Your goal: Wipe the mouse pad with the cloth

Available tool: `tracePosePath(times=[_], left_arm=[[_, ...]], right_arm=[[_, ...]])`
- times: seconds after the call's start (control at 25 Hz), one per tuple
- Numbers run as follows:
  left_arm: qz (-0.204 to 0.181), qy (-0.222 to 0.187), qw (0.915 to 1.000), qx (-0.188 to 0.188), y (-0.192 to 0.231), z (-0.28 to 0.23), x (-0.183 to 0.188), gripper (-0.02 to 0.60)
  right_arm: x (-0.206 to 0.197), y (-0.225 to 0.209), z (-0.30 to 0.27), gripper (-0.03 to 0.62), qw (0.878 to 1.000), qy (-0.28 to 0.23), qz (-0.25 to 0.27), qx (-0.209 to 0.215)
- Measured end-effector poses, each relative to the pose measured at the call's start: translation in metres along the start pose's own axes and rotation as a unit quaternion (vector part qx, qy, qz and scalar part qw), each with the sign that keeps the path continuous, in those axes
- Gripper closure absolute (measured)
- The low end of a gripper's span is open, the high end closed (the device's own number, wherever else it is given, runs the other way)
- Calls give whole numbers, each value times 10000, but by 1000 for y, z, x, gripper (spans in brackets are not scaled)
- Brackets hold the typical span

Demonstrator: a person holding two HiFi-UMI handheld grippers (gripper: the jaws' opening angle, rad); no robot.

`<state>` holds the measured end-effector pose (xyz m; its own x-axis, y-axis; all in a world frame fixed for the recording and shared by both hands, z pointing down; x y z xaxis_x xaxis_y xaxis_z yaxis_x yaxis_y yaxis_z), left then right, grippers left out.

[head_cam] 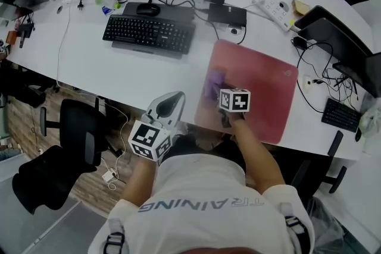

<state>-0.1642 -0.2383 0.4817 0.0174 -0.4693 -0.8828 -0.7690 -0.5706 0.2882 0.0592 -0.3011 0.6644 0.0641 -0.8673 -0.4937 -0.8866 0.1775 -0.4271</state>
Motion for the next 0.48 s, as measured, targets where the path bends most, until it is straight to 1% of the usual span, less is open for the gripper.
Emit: tracePosePath(times=[0.28, 0.48], left_arm=[[-84, 27, 9999, -53, -33, -16, 3, 549], [-118, -27, 9999, -118, -63, -28, 7, 549]], right_arm=[[-6, -40, 26, 482, 9999, 11, -72, -101], [-12, -68, 51, 482, 9998, 48, -79, -157]])
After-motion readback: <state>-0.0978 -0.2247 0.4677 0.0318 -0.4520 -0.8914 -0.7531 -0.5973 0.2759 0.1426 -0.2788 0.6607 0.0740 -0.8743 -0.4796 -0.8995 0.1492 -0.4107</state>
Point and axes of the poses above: the fingertips, and each gripper's own axes: z backward along the fingers, y to its left, x out of its top, the point moved 9 cm from there along z, backward along the fingers, and after that the axes turned 2 degrees about -z, right-handed, at the moved point
